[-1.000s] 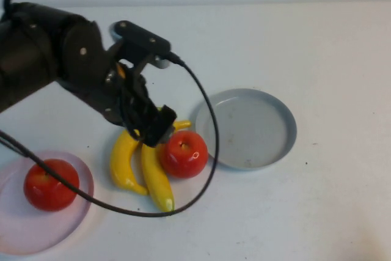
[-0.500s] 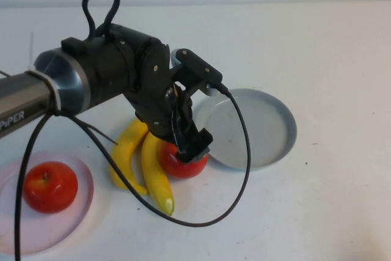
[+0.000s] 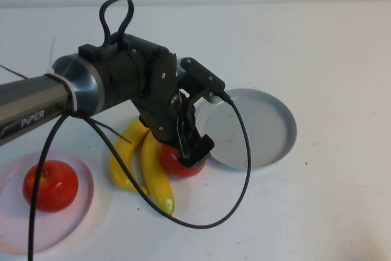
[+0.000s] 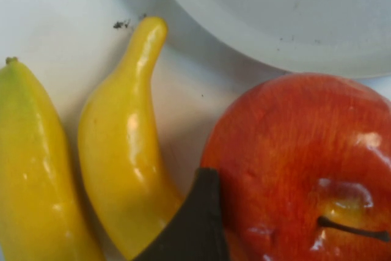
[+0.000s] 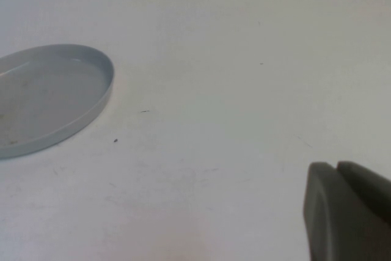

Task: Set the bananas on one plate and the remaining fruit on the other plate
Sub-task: Put one type of fruit in the left plate

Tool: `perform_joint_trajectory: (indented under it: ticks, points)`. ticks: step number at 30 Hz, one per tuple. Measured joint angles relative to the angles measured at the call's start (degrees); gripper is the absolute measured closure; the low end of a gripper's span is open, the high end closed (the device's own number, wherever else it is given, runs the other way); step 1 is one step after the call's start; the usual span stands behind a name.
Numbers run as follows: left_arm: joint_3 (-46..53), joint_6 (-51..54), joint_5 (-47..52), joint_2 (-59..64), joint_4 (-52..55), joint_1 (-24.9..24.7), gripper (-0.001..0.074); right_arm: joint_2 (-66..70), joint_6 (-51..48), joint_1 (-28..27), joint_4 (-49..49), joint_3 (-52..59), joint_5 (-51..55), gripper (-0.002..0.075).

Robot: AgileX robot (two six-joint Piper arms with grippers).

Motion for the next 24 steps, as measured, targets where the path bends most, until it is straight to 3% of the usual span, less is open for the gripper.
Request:
perform_joint_trajectory:
  ticks: [9, 13, 24]
  points:
    - [0.0, 0.1, 0.1, 0.1, 0.0, 0.0, 0.0078, 0.0, 0.0, 0.0, 0.0, 0.0, 0.0, 0.0743]
    - [0.0, 0.1, 0.1, 0.1, 0.1, 0.0, 0.0153, 0.0, 0.0, 0.0, 0.0, 0.0, 0.0, 0.0743]
    - [-0.5, -2.4, 3.4, -5.8, 0.2, 0.0, 0.0153, 0.0, 0.0, 0.0, 0.0, 0.0, 0.0, 0.0743]
